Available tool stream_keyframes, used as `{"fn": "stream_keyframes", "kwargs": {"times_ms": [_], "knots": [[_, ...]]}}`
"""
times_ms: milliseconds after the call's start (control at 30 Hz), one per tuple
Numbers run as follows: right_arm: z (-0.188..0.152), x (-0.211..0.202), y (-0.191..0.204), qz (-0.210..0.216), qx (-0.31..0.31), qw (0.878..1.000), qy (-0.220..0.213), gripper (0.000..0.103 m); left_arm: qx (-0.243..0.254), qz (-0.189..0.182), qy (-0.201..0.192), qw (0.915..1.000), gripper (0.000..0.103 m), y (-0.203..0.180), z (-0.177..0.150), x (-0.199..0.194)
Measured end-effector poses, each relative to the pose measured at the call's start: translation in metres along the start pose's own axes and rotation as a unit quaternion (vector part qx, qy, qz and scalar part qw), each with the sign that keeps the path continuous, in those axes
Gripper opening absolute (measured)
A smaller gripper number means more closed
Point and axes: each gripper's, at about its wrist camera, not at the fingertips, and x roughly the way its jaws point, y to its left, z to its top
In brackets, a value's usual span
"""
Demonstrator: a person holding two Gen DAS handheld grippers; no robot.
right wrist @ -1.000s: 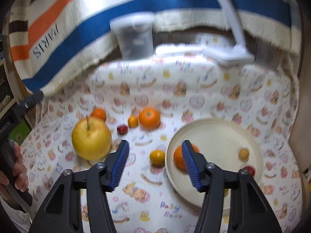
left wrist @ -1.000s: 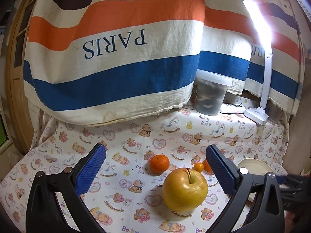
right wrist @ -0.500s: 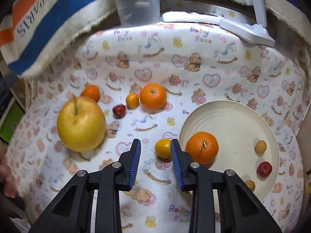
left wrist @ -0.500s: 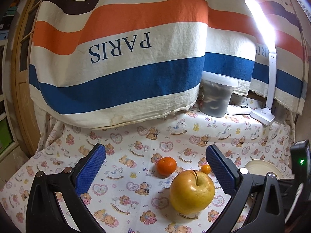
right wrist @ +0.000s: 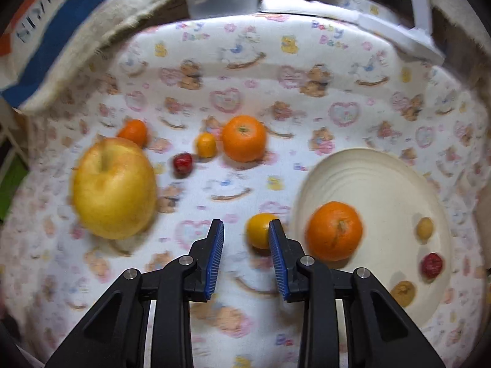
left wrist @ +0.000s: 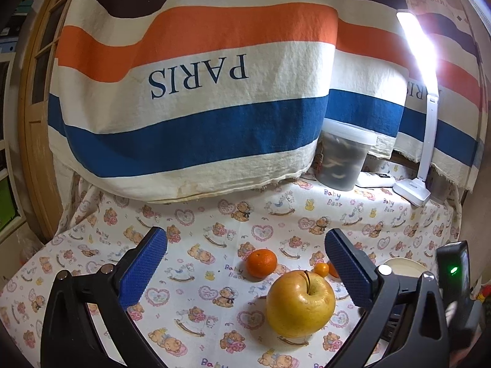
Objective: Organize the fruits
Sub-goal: 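Grasp a small orange with the right tool while the left tool closes on the yellow apple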
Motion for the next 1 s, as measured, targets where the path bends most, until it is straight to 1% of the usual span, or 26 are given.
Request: {"fn": "stream_keyframes", "kwargs": {"times_ms": [33,67,100,133,167,200,233,333,433,567,633,700,833,933,1000], "knots": [[0.000,-0.002,0.000,0.047,0.011,0.999,0.015,0.033,0.003,0.000,0.001,1.0000,0.102,-0.001,0.000,0.000],[0.000,-0.005,0.001,0.059,0.018,0.998,0.016,0.033,0.005,0.001,0.001,1.0000,0.102,-0.002,0.000,0.000],[0.000,-0.011,0.004,0.050,0.017,0.999,0.003,0.033,0.007,0.002,0.000,1.0000,0.102,-0.003,0.000,-0.001],[0.001,-0.018,0.010,0.023,0.000,1.000,-0.020,0.033,0.008,0.002,-0.002,1.0000,0.102,-0.003,0.000,-0.001],[0.002,-0.021,0.014,0.003,-0.013,0.999,-0.032,0.033,0.009,0.001,-0.001,1.0000,0.102,-0.004,-0.001,-0.001],[0.002,-0.022,0.017,-0.019,-0.023,0.999,-0.040,0.033,0.012,0.001,0.000,0.9999,0.102,-0.005,-0.001,-0.001],[0.003,-0.021,0.018,-0.028,-0.026,0.999,-0.038,0.033,0.014,0.000,0.001,0.9999,0.102,-0.006,-0.002,0.000],[0.001,-0.012,0.013,-0.011,-0.014,1.000,-0.011,0.033,0.022,0.001,0.001,0.9998,0.102,-0.009,-0.002,0.000],[-0.006,-0.002,0.010,0.018,-0.017,1.000,0.017,0.033,0.023,0.000,0.000,0.9997,0.102,-0.009,-0.002,-0.001],[-0.010,0.005,0.011,0.011,-0.022,1.000,0.009,0.033,0.019,-0.004,0.002,0.9998,0.102,-0.008,-0.002,-0.001],[-0.005,0.009,0.012,0.029,-0.021,0.999,0.010,0.033,0.019,-0.002,0.003,0.9998,0.102,-0.008,-0.002,0.000],[0.001,0.014,0.016,0.034,-0.023,0.999,0.014,0.033,0.020,0.000,0.006,0.9998,0.102,-0.008,-0.003,0.002],[0.007,0.023,0.020,0.029,-0.023,0.999,0.028,0.033,0.021,0.002,0.010,0.9997,0.102,-0.008,-0.004,0.004],[0.003,0.030,0.021,0.022,-0.026,0.999,0.041,0.033,0.021,0.000,0.010,0.9997,0.102,-0.008,-0.004,0.004],[0.000,0.032,0.020,0.021,-0.025,0.999,0.039,0.033,0.024,-0.002,0.011,0.9997,0.102,-0.009,-0.004,0.005]]}}
